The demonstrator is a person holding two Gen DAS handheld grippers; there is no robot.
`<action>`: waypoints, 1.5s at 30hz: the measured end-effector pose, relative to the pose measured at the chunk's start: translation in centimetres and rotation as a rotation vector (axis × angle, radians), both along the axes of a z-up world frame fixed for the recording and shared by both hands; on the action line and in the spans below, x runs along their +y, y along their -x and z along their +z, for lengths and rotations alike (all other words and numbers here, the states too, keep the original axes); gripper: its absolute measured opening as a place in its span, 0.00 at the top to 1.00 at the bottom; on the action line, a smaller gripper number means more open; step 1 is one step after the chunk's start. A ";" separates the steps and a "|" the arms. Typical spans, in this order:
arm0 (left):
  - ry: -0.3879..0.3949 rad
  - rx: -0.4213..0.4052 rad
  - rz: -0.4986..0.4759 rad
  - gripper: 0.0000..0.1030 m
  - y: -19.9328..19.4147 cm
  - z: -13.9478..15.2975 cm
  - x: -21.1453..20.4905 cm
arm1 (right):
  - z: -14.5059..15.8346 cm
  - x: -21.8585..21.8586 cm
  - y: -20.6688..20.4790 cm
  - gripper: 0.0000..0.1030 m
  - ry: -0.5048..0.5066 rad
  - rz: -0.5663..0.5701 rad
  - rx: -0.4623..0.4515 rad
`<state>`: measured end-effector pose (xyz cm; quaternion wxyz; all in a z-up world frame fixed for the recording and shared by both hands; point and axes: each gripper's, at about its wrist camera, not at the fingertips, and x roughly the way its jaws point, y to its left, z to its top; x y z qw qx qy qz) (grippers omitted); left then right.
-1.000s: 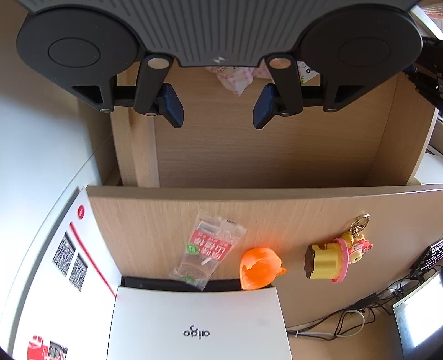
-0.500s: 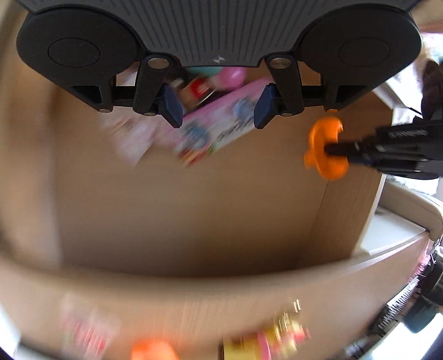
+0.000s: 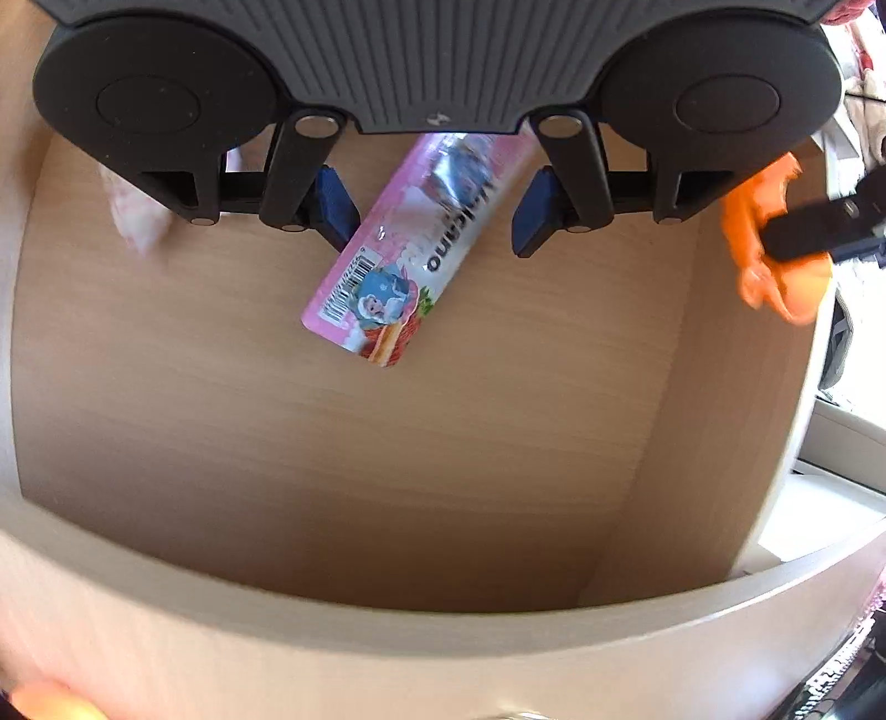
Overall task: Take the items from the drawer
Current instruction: 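Lift the orange cup with left tool while right tool grasps pink Volcano box, then set cup on desktop with left tool while right tool sets Volcano box there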
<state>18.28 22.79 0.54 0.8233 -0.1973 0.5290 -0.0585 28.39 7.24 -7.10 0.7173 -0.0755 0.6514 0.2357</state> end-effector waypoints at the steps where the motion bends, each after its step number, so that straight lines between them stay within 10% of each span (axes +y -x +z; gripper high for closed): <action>1: -0.007 -0.001 -0.005 0.89 0.4 0.4 0.4 | 0.0 0.5 0.2 0.40 0.017 0.007 -0.006; 10: -0.049 -0.039 -0.089 0.89 0.5 1.3 -1.1 | -0.2 -0.7 3.2 0.58 0.032 0.031 -0.002; 19: 0.023 -0.074 -0.226 0.89 -1.0 2.2 -3.4 | 7.8 -8.7 7.4 0.61 -0.158 -0.149 -0.159; 27: 0.021 -0.363 -0.070 0.89 -8.6 9.2 -0.6 | 13.6 -15.7 7.7 0.61 -0.225 -0.300 -0.365; 37: -0.087 -0.274 -0.015 0.85 -15.5 2.6 -0.6 | 13.8 -15.7 6.3 0.61 -0.194 -0.357 -0.428; 45: -0.124 -0.410 0.071 0.84 -14.7 5.1 0.7 | 14.9 -16.5 3.9 0.61 -0.086 -0.380 -0.590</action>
